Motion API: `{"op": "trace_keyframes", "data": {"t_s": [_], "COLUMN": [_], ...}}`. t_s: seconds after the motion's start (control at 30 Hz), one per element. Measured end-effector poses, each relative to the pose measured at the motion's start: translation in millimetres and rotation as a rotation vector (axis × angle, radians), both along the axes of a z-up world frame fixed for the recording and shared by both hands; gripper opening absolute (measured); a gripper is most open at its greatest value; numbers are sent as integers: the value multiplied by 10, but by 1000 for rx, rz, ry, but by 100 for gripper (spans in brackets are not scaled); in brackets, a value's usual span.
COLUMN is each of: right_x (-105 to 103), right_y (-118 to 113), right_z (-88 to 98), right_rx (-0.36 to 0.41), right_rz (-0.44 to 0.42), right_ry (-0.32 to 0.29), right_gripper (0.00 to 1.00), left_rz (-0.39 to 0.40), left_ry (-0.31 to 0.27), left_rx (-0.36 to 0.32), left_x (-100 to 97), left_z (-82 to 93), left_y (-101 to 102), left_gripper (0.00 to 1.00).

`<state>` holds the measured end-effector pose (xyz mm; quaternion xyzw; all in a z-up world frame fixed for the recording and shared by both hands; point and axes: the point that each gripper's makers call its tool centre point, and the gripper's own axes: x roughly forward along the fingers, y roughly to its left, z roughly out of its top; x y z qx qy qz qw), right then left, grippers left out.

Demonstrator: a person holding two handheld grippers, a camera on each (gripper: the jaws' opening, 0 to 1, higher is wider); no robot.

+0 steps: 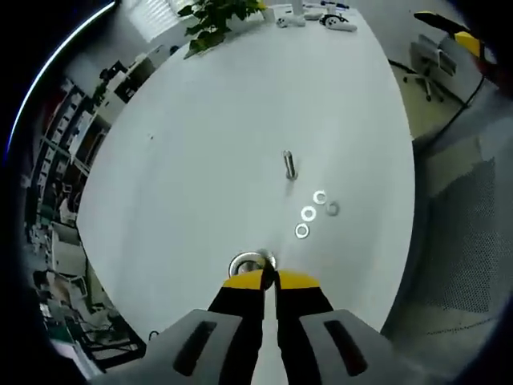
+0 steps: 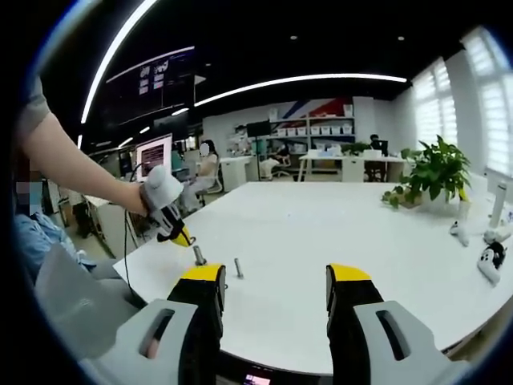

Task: Place the washer onto the threaded stud by aligning its center hole with the stud, sliding it down to the base, and recovering from edge contact or off-axis alignment until the washer reaches the visible bottom stop.

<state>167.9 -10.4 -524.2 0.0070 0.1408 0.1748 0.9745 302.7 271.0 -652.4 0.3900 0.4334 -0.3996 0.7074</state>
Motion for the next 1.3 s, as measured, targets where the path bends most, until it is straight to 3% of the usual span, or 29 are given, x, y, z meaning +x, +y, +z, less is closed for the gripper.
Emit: {"op": "trace_keyframes", "data": {"t_s": [0.7, 1.3], "right_x": [-2, 6], "right_y": [-30, -40], "right_z": [-26, -38], "right_rx": [3, -9], "right_rz": [-11, -16], "right_ry": [10, 14], "right_gripper": [53, 54], "left_rz": [-13, 25], "left_ry": [40, 48], "left_rx": [71, 26], "left_x": [57, 79], "left_z": [-263, -257], "left_y": [14, 29], "left_gripper": [2, 5]}}
